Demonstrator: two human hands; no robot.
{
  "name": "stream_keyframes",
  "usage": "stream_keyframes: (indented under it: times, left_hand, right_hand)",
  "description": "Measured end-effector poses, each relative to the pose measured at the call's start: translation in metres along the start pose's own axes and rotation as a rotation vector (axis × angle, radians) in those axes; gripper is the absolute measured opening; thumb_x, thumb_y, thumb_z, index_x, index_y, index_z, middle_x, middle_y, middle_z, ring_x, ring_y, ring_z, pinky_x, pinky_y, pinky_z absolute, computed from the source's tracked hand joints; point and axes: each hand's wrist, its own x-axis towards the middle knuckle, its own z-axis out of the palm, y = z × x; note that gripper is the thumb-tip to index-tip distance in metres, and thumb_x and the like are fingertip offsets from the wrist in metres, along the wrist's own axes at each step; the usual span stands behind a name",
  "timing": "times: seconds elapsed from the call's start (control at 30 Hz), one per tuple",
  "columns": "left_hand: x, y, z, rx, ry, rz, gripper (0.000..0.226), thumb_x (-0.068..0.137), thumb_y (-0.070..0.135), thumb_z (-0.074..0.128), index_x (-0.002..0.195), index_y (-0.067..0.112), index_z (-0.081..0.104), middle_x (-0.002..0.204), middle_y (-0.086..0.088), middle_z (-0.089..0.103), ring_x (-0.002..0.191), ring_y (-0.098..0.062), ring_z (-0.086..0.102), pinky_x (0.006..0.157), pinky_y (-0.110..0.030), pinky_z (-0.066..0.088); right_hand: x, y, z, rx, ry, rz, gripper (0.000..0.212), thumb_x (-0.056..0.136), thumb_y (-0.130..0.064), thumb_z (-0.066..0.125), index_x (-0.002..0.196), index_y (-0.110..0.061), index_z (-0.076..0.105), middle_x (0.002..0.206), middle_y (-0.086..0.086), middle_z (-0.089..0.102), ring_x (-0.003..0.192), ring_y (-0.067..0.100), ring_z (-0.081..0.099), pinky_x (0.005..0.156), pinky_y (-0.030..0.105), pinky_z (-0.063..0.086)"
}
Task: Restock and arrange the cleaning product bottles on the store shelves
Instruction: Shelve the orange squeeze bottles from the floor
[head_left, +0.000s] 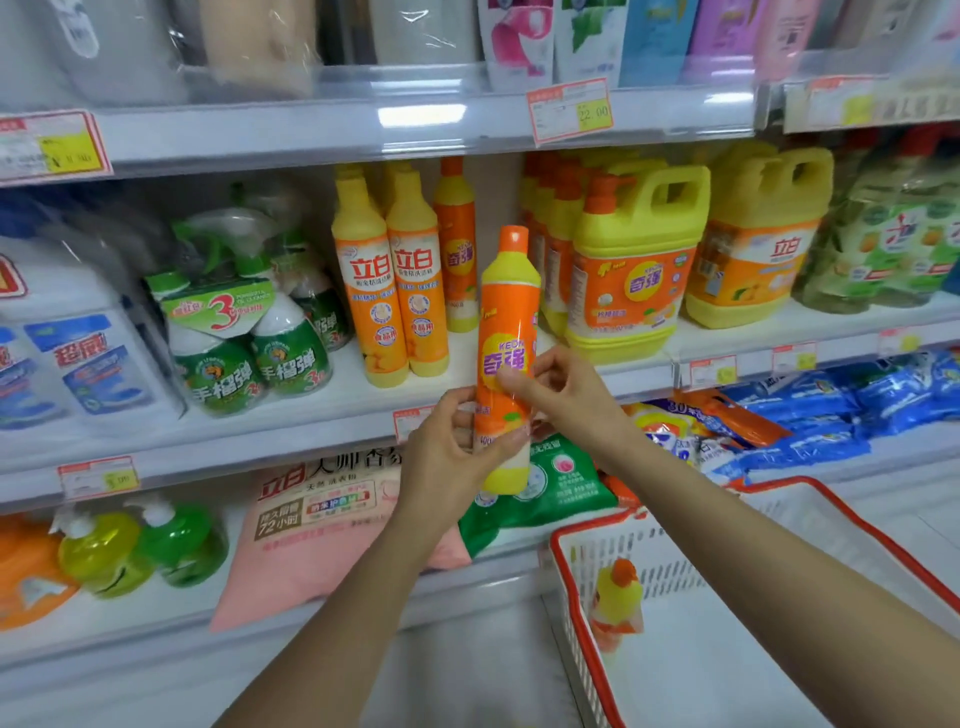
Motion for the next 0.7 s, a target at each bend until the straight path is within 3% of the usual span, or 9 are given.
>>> stream_keyframes:
  times: [0.1, 0.17, 0.23, 0.33, 0.43, 0.5, 0.6, 0.7]
  left_hand:
    - [-0.023, -0.007, -0.006, -0.187, -0.197, -0.034, 0.047, 0.08, 0.021, 0.08, 0.122, 0.02, 0.061, 0.104, 0.004, 0.072, 0.093, -0.008, 0.068, 0.076, -0.016, 0.052]
    - [-0.038, -0.009, -0.007, -0.293, -0.356, -0.093, 0.041, 0.087, 0.017, 0.072, 0.126, 0.014, 0.061, 0.115, 0.0, 0.072, 0.107, -0.014, 0.068, 0.085, -0.021, 0.053]
    - [-0.049, -0.008, -0.006, -0.36, -0.468, -0.157, 0.033, 0.095, 0.01, 0.059, 0.128, 0.01, 0.059, 0.117, -0.001, 0.072, 0.107, -0.016, 0.068, 0.083, -0.023, 0.055]
    - [-0.058, -0.005, -0.002, -0.354, -0.438, -0.194, 0.03, 0.095, 0.009, 0.057, 0.124, 0.011, 0.061, 0.113, 0.0, 0.073, 0.099, -0.01, 0.07, 0.076, -0.019, 0.054]
    - [-0.061, -0.008, 0.004, -0.199, -0.313, -0.136, 0.045, 0.084, 0.014, 0.074, 0.126, 0.017, 0.059, 0.111, 0.003, 0.071, 0.093, -0.003, 0.07, 0.074, -0.022, 0.057]
    - [-0.062, -0.011, 0.006, -0.143, -0.305, -0.141, 0.046, 0.081, 0.016, 0.078, 0.124, 0.018, 0.06, 0.11, 0.003, 0.072, 0.094, -0.006, 0.071, 0.073, -0.025, 0.058]
    - [-0.068, -0.013, 0.002, -0.259, -0.369, -0.255, 0.039, 0.081, 0.028, 0.072, 0.118, 0.016, 0.064, 0.096, 0.006, 0.075, 0.083, -0.008, 0.071, 0.068, -0.028, 0.056]
    - [-0.072, -0.021, -0.002, -0.267, -0.369, -0.267, 0.032, 0.082, 0.025, 0.071, 0.113, 0.017, 0.067, 0.096, 0.005, 0.075, 0.085, -0.011, 0.071, 0.074, -0.03, 0.058]
  right_hand:
    - [-0.015, 0.001, -0.014, 0.113, -0.046, 0.047, 0.059, 0.08, -0.056, 0.064, 0.119, -0.012, 0.057, 0.108, 0.004, 0.07, 0.098, 0.017, 0.07, 0.093, 0.041, 0.057]
    - [-0.024, 0.002, -0.019, 0.149, -0.141, 0.064, 0.052, 0.088, -0.048, 0.061, 0.126, -0.013, 0.059, 0.113, 0.009, 0.072, 0.104, 0.023, 0.07, 0.095, 0.043, 0.054]
    - [-0.033, 0.005, -0.02, 0.13, -0.14, 0.056, 0.047, 0.089, -0.041, 0.064, 0.123, -0.009, 0.061, 0.107, 0.013, 0.073, 0.096, 0.026, 0.071, 0.089, 0.043, 0.057]
    - [-0.042, 0.008, -0.015, 0.156, 0.065, 0.071, 0.052, 0.082, -0.035, 0.076, 0.12, -0.01, 0.053, 0.101, 0.012, 0.071, 0.082, 0.017, 0.073, 0.07, 0.03, 0.059]
    - [-0.044, 0.01, -0.008, 0.06, 0.225, 0.076, 0.068, 0.074, -0.041, 0.084, 0.12, -0.014, 0.042, 0.106, 0.006, 0.063, 0.09, 0.019, 0.071, 0.075, 0.034, 0.06]
    - [-0.048, 0.006, -0.006, -0.015, 0.201, 0.092, 0.073, 0.075, -0.047, 0.082, 0.121, -0.014, 0.037, 0.11, 0.006, 0.06, 0.094, 0.018, 0.068, 0.074, 0.033, 0.059]
    - [-0.056, -0.004, -0.012, -0.02, 0.02, 0.19, 0.068, 0.084, -0.054, 0.069, 0.127, -0.013, 0.036, 0.106, 0.005, 0.062, 0.084, 0.011, 0.067, 0.054, 0.02, 0.055]
    - [-0.06, 0.002, -0.013, -0.061, -0.062, 0.2, 0.057, 0.087, -0.044, 0.07, 0.122, -0.011, 0.039, 0.099, 0.005, 0.061, 0.081, 0.01, 0.066, 0.053, 0.021, 0.056]
